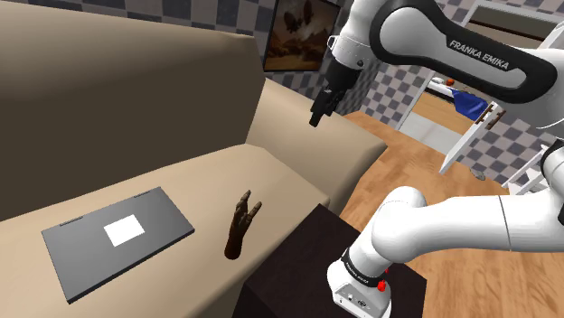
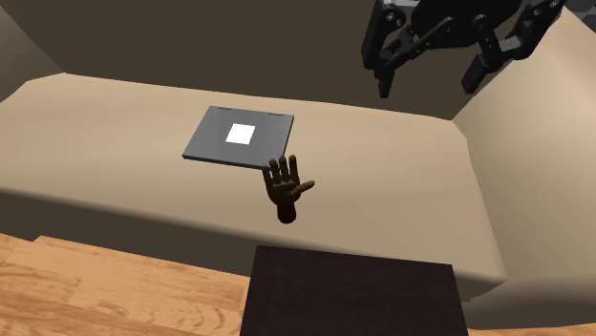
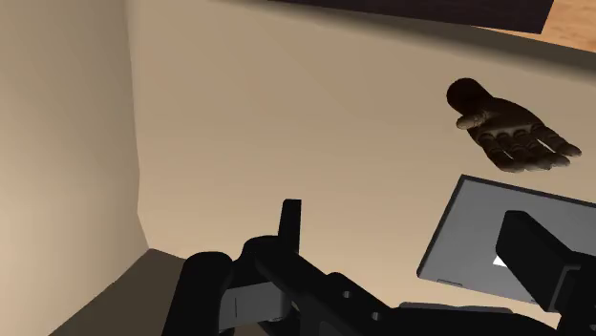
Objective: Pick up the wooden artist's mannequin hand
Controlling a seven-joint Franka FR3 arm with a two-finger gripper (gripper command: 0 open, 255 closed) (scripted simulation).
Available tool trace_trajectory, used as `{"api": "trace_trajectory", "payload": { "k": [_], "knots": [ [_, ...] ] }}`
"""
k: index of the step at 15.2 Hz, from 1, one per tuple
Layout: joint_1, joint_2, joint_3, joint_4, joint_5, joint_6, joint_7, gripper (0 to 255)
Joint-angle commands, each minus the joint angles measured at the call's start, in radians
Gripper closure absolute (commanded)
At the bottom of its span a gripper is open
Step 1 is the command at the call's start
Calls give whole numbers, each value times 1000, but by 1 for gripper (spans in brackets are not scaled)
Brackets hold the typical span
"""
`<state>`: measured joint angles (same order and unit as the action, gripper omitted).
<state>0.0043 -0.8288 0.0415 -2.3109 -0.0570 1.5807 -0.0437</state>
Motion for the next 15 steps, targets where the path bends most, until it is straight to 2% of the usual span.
{"api": "trace_trajectory", "payload": {
  "k": [1,9,15],
  "knots": [
    [0,0,0,0,0,0,0,0],
    [105,208,-113,-79,93,131,-249,0],
    [187,392,-170,-103,182,203,-454,0]
  ]
}}
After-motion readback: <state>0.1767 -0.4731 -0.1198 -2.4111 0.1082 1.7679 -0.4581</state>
